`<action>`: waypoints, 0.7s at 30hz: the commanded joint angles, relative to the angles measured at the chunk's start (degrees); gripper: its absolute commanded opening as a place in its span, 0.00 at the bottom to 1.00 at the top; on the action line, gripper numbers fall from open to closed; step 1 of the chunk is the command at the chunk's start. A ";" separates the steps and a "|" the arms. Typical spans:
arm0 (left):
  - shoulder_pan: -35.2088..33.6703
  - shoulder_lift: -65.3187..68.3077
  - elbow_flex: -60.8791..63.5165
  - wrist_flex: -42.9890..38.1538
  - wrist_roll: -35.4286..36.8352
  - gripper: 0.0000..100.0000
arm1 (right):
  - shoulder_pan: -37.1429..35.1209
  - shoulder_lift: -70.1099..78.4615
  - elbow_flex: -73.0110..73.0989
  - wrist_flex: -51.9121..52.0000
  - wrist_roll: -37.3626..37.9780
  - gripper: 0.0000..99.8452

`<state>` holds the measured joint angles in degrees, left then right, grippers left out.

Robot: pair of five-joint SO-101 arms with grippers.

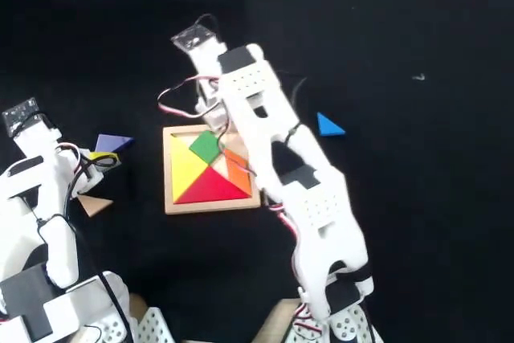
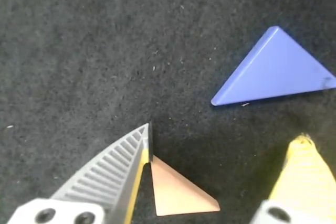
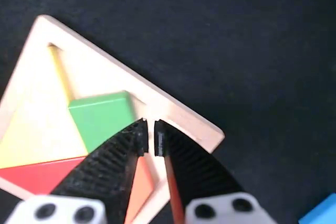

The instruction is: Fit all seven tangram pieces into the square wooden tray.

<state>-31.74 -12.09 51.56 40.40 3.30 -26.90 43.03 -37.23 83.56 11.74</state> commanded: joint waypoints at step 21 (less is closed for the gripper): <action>0.66 -2.02 -0.40 -0.88 0.35 0.39 | 12.04 3.56 -28.26 17.67 -2.73 0.02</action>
<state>-31.74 -12.09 51.56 40.40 3.30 -18.73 48.75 -62.29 99.12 9.71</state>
